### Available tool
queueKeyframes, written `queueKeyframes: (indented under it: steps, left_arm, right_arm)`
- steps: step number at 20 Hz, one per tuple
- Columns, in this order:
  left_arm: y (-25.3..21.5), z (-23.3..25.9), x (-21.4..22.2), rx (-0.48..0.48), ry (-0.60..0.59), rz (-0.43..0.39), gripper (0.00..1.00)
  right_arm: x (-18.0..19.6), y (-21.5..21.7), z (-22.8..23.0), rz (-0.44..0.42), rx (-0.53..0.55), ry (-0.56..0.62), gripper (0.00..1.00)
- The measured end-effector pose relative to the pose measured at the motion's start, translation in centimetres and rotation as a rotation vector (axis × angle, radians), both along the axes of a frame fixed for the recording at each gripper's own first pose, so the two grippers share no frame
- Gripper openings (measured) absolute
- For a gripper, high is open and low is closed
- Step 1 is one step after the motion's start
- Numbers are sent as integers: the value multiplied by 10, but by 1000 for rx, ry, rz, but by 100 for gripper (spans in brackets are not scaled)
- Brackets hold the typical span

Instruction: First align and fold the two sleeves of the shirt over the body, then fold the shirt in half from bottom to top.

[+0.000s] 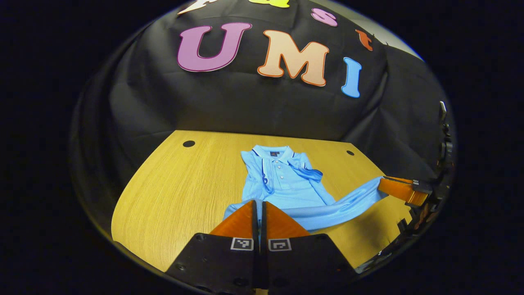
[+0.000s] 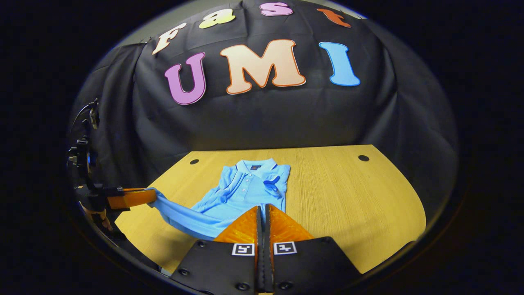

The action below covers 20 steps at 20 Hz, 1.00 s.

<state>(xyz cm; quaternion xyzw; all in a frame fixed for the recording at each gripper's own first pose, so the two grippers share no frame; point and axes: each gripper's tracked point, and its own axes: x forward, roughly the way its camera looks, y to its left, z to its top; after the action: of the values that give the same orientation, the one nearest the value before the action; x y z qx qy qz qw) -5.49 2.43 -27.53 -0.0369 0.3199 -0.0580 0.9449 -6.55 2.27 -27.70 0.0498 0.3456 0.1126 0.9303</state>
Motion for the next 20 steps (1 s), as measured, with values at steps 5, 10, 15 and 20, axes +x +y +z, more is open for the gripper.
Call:
queueKeyframes:
  steps: [5, 10, 15, 20]
  left_arm:
    - [-3, -3, 75, 6, -29, 14, 0]
    - [3, -14, 148, 27, -51, 32, 0]
    - [12, -57, 202, 57, -17, 51, 0]
    - [23, -105, 234, 169, 22, 58, 0]
  right_arm:
    - [76, -1, -14, -18, 30, -17, 3]
    - [148, 1, -38, -7, 32, -45, 3]
    - [203, -6, -99, -22, 17, -5, 3]
    - [221, -14, -165, -30, -32, 77, 2]
